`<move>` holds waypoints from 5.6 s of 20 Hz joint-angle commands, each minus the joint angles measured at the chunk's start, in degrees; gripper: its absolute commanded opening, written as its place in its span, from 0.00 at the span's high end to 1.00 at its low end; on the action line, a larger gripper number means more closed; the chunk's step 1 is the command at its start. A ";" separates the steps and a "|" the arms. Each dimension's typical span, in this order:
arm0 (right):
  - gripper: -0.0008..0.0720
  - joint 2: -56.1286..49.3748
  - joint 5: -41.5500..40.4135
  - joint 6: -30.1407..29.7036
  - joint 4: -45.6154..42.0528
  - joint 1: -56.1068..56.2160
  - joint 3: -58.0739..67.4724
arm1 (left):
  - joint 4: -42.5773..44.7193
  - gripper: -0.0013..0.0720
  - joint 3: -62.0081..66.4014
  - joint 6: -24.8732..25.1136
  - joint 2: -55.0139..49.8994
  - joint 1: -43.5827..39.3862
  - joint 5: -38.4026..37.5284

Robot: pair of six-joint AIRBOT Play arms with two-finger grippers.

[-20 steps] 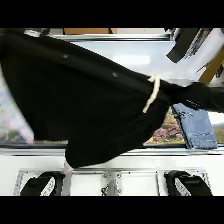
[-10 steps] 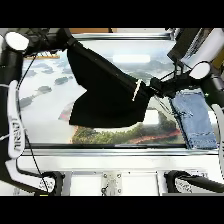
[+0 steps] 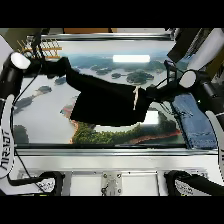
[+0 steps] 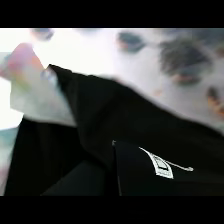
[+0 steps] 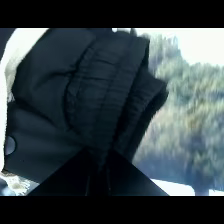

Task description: Fold the clothes and pants, and hang the long-sleeved shirts on hangers.

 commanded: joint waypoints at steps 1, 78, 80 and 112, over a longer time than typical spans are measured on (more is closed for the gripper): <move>0.95 2.58 0.46 0.87 -1.75 4.79 -8.13 | 4.92 0.95 -20.96 0.63 9.01 0.59 4.72; 0.96 16.81 -11.61 -1.79 12.26 -51.36 -4.42 | 3.37 0.95 -35.89 -3.06 25.42 -15.30 9.86; 0.96 20.94 -10.38 1.60 6.62 -54.16 -8.15 | 3.34 0.95 -35.89 -3.06 25.42 -15.30 9.86; 0.38 35.91 -2.60 -18.29 6.95 -22.23 -24.20 | 3.37 0.95 -35.89 -3.04 25.42 -15.30 9.94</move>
